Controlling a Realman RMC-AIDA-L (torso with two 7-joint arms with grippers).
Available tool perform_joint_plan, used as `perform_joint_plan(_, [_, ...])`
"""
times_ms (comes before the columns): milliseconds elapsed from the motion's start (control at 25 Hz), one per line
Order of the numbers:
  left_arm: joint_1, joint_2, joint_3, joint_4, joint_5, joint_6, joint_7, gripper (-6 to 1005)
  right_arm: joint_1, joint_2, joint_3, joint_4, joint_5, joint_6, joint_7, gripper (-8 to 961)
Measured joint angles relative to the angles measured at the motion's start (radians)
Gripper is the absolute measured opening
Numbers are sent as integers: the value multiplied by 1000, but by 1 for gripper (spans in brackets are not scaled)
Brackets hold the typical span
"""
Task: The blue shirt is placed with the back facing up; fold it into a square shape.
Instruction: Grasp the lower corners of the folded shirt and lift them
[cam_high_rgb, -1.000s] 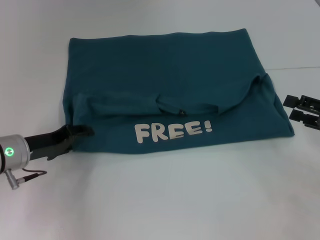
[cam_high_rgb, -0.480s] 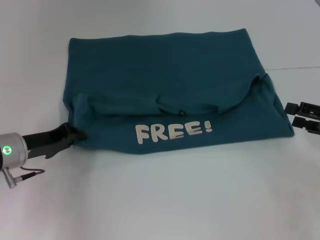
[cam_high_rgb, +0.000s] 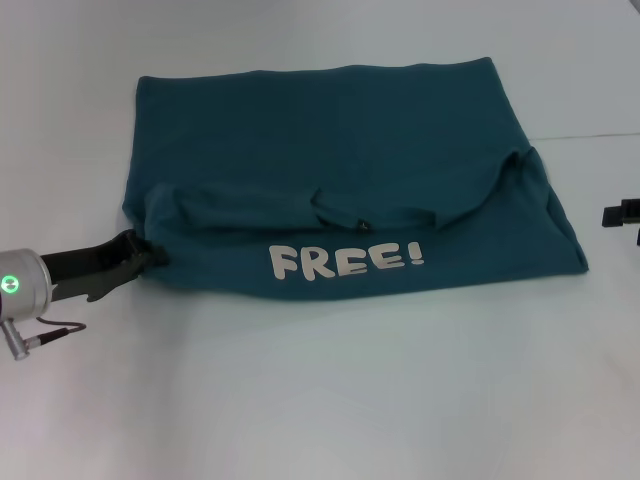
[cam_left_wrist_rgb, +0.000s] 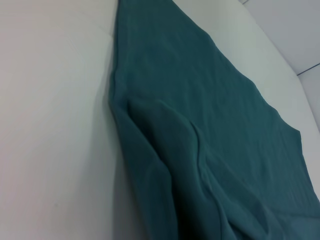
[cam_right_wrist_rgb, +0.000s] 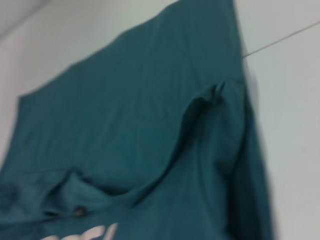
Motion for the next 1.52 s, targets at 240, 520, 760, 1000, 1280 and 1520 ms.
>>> perform_joint_plan(240, [-3, -2, 1, 0, 0, 0, -3, 30, 92, 14, -1, 14, -139, 105, 37, 788])
perform_joint_plan(520, [1, -4, 1, -2, 0, 1, -3, 31, 123, 75, -51, 48, -164, 228, 40, 788])
perform_joint_plan(760, [-3, -6, 1, -1, 0, 4, -3, 31, 149, 90, -93, 117, -165, 279, 51, 785])
perform_joint_plan(1000, [-2, -8, 1, -2, -2, 6, -3, 30, 152, 101, -103, 121, -166, 283, 51, 776])
perform_joint_plan(1280, [2, -11, 1, -2, -8, 9, 2, 30, 150, 111, -135, 128, -167, 294, 51, 764])
perform_joint_plan(1520, [4, -13, 1, -3, -8, 10, 1, 30, 142, 99, -133, 119, -167, 294, 52, 752])
